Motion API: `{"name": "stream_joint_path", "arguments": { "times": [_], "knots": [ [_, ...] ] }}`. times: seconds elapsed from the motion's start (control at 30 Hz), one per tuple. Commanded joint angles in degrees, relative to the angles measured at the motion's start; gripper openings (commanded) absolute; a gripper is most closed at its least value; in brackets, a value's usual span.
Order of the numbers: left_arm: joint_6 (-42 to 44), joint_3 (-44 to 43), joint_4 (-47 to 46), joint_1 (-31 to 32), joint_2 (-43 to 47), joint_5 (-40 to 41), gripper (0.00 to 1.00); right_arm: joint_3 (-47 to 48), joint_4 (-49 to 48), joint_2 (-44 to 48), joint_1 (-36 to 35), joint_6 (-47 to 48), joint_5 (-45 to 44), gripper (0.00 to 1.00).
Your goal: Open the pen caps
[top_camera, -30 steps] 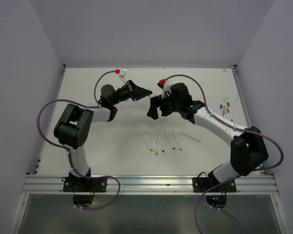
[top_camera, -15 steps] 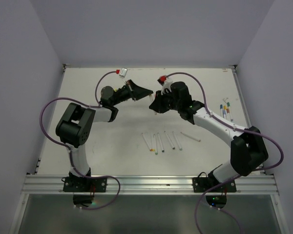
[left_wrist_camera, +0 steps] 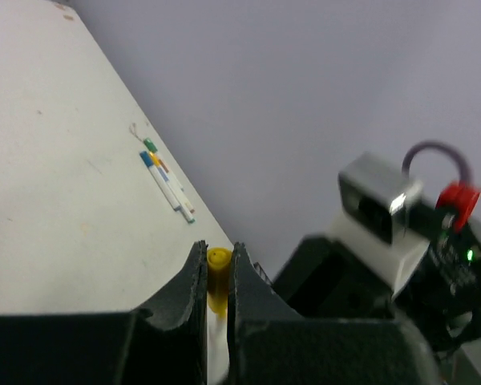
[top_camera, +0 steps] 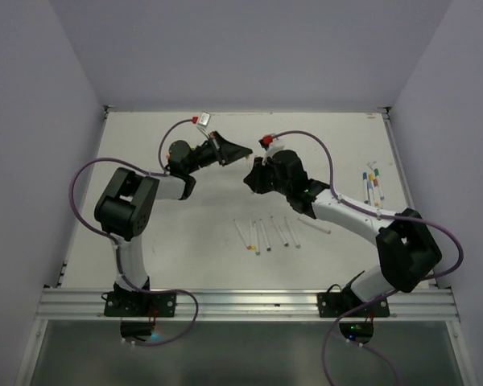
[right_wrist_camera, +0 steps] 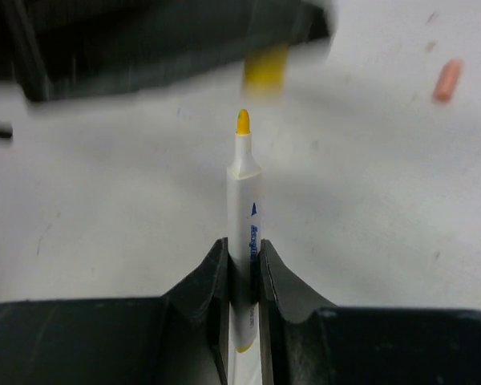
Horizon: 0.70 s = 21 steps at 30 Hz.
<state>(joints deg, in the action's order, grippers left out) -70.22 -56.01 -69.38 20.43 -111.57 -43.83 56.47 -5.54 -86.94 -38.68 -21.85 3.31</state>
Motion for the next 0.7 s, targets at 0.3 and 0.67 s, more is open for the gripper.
{"name": "stream_joint_path", "arguments": {
  "times": [0.3,0.67],
  "knots": [
    [2.6,-15.1,12.8,-8.9,-2.2,5.4,0.0,-10.9,11.9,8.4,-7.1,-4.3,-6.3,0.0],
    [35.5,-25.1,62.0,-3.6,-5.9,16.7,0.0,-9.5,32.9,17.7,4.1,9.8,-15.8,0.0]
  ]
}}
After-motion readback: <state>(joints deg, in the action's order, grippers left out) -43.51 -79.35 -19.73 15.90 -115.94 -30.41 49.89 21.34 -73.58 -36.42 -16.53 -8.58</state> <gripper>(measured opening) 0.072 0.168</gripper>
